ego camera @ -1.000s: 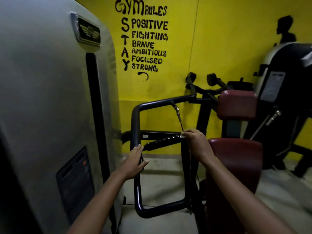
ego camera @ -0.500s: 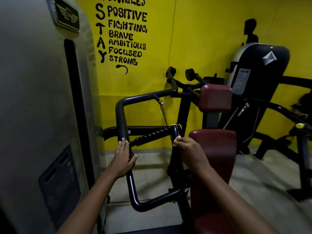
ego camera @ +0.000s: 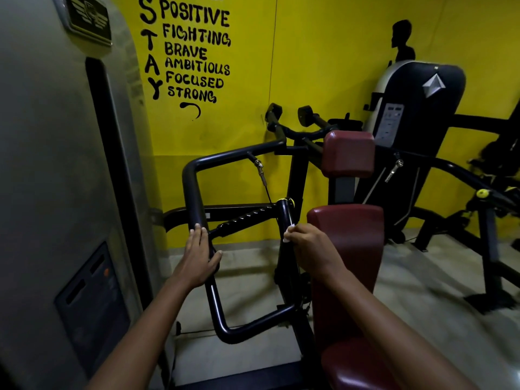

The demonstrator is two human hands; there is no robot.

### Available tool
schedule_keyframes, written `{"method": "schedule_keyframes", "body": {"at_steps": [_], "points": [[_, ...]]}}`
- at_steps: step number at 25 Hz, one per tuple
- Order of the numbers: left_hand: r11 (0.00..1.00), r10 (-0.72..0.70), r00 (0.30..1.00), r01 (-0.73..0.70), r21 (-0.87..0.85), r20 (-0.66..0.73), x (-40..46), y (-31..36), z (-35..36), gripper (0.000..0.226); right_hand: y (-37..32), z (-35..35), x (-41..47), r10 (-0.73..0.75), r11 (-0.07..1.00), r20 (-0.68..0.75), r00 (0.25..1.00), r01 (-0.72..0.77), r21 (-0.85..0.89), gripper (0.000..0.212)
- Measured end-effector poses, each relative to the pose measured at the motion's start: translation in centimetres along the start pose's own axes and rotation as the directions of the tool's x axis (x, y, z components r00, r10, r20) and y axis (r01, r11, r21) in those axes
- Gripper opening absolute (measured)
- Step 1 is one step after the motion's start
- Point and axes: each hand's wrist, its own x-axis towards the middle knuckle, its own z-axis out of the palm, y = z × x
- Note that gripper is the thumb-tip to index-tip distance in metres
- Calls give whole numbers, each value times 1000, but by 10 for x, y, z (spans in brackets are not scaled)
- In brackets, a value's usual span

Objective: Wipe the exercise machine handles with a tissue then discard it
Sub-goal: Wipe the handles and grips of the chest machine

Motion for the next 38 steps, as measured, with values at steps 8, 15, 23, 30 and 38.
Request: {"method": "schedule_keyframes", "body": {"at_steps": [8,15,23,30,38], "points": [[1000,-12,999,11,-28,-32,-2,1,2,77,4,-25,-5,8,991,107,994,-22,130,18],[999,4,999,-6,-47,-52,-2,-1,3,76,25,-4,81,154,984,-33,988,-150,101,22],[997,2,993,-12,-78,-117,-5,2,6,72,16,1,18,-103,994,-41,994,102,-40,30],[998,5,995,-10,-54,-102,-7,5,3,73,10,-14,1,-266,963,97,959,270,-29,12],[997,18,996,-25,-68,-90,-6,1,4,74,27,1,85,-152,944,182,971,197,-264,22]]}}
